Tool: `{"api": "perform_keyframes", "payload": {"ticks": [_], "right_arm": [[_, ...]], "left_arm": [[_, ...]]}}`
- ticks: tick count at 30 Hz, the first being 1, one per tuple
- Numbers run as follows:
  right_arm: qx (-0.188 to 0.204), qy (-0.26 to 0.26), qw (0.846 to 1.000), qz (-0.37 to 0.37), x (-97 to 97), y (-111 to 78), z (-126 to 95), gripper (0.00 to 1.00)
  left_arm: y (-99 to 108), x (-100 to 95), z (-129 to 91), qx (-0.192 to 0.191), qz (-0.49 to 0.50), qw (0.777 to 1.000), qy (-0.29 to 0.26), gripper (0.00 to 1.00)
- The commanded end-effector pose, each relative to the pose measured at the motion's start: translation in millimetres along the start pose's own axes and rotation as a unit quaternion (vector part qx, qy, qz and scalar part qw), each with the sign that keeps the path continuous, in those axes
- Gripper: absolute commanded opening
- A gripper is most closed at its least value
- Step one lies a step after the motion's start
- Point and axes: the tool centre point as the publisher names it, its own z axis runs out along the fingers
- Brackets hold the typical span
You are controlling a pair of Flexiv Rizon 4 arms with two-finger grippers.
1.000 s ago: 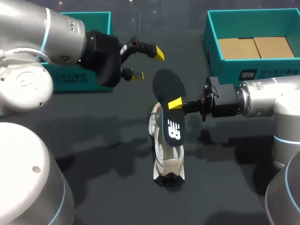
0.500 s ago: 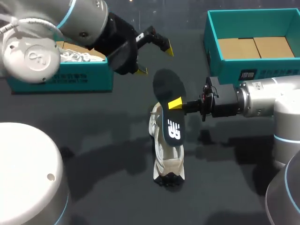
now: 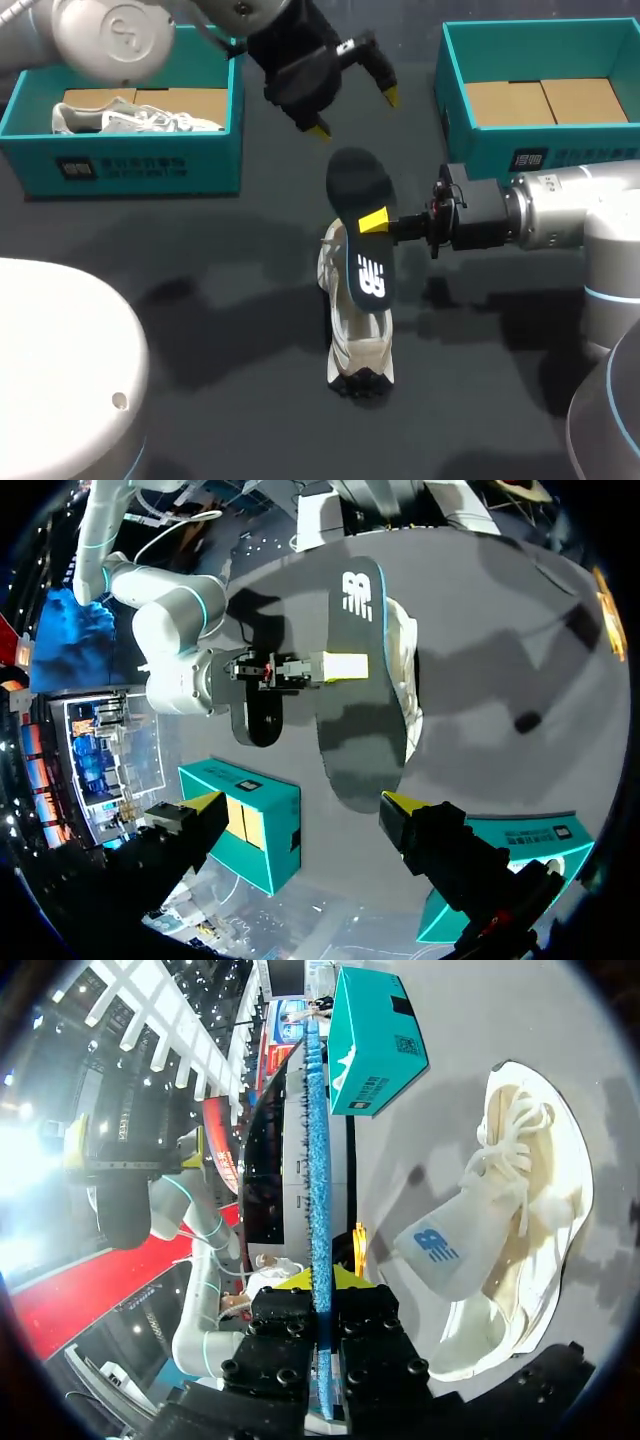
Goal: Take the shoe out of the shoebox, open the shoe tongue, remove and reinsert the insole, then place the shoe into the shoebox
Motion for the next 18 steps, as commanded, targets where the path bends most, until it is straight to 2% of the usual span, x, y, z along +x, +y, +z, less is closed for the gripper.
{"api": "perform_keyframes", "payload": {"ticks": [1, 11, 18], "right_arm": [[-0.001, -0.001, 1.000, 0.000, -0.1, -1.2, 1, 0.00], [-0.001, -0.001, 1.000, 0.000, -0.1, -1.2, 1, 0.00], [-0.001, -0.001, 1.000, 0.000, -0.1, -1.2, 1, 0.00]], "left_arm": [[6, -9.8, 10, 0.007, -0.009, 0.988, 0.155, 1.00], [3, -15.0, 25, 0.053, -0.010, 0.982, 0.182, 1.00], [-2, -18.8, 31, 0.051, -0.009, 0.979, 0.198, 1.00]]}}
